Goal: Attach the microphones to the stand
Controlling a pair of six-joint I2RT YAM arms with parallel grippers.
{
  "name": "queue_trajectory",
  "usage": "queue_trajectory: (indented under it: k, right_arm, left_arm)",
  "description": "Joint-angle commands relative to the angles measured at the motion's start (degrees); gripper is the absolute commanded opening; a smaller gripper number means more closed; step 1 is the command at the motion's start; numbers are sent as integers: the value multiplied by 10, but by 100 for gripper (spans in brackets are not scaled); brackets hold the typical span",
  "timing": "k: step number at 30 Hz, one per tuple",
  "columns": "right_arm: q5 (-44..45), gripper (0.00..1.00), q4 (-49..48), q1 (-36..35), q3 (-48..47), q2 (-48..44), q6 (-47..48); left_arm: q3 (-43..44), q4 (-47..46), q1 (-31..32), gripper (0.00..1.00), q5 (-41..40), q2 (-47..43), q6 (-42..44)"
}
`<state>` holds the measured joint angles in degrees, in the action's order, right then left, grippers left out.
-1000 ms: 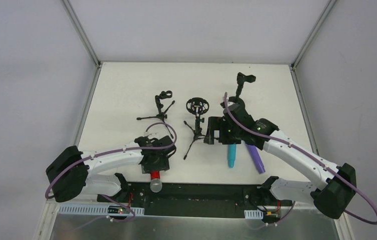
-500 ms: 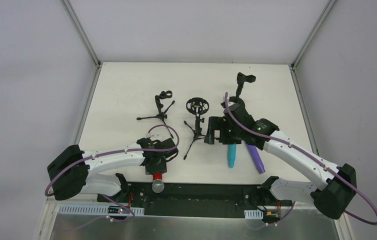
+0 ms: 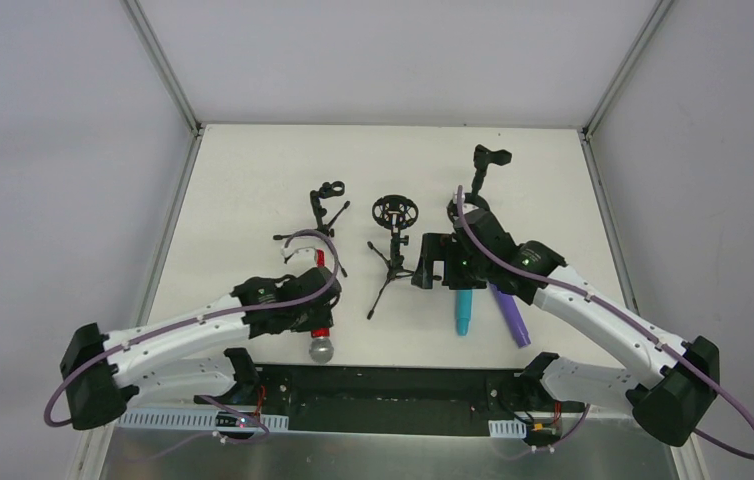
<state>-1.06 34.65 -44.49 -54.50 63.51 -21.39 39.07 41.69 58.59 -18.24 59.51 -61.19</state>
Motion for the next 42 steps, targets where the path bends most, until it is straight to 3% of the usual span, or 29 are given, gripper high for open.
queue_trajectory:
  k: [1,7,14,20,28,35,42]
  right_arm:
    - [7,99,-8,2,-1,-17,4]
    - [7,99,-4,3,-2,-22,6]
    - [7,99,-4,3,0,-23,6]
    - [7,99,1,4,1,-28,4]
    - [28,99,6,4,6,-39,5]
    - [17,99,8,5,4,-38,0]
    - [-2,99,10,6,1,-42,2]
  left_arm:
    - [12,-51,6,0,-48,-95,45]
    - [7,-156,6,0,-19,-187,154]
    - [54,-232,6,0,45,-183,325]
    - [83,-276,6,0,52,-170,459]
    - [100,-305,5,0,113,-184,704]
    - [105,-305,6,0,232,-219,915]
    - [52,-288,6,0,386,-269,1270]
